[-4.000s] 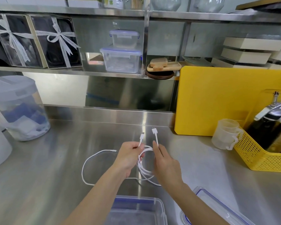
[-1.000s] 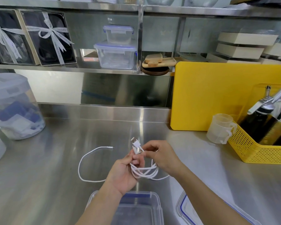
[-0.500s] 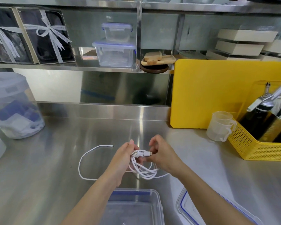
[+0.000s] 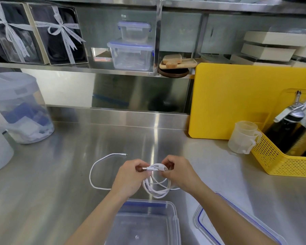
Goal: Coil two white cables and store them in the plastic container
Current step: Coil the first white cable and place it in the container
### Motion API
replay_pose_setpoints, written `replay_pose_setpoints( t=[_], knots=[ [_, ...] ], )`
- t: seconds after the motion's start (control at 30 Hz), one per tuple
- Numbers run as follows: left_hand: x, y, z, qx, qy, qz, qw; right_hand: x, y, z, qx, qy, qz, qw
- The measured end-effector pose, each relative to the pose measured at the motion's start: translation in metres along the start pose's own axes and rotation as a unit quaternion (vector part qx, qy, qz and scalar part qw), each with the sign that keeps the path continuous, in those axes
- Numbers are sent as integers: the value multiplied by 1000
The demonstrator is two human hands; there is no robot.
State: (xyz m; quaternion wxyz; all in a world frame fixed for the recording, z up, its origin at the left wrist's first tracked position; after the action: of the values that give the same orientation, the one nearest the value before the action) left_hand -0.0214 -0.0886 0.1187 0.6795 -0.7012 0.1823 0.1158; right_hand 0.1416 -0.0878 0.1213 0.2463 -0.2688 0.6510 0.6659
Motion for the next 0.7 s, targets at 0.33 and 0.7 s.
replay_pose_setpoints(
  t=[0.33, 0.7],
  knots=[
    [-13, 21, -30, 5, -21, 59, 998, 30, 12, -28, -41, 35, 45, 998],
    [-14, 59, -69, 14, -2, 303, 953, 73, 10, -59, -17, 80, -25, 996]
  ],
)
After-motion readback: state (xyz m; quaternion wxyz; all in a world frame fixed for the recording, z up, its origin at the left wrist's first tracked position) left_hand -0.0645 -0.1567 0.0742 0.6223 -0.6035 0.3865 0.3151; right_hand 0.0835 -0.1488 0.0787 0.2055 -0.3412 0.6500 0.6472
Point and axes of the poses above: each hand's wrist, its own z-axis towards the middle knuckle, its own x-axis out of the palm, y = z × x, the point moved 3 cm from there along z, towards the middle knuckle, and after that the axes turned 2 degrees about -z, right-handed, at the moved point
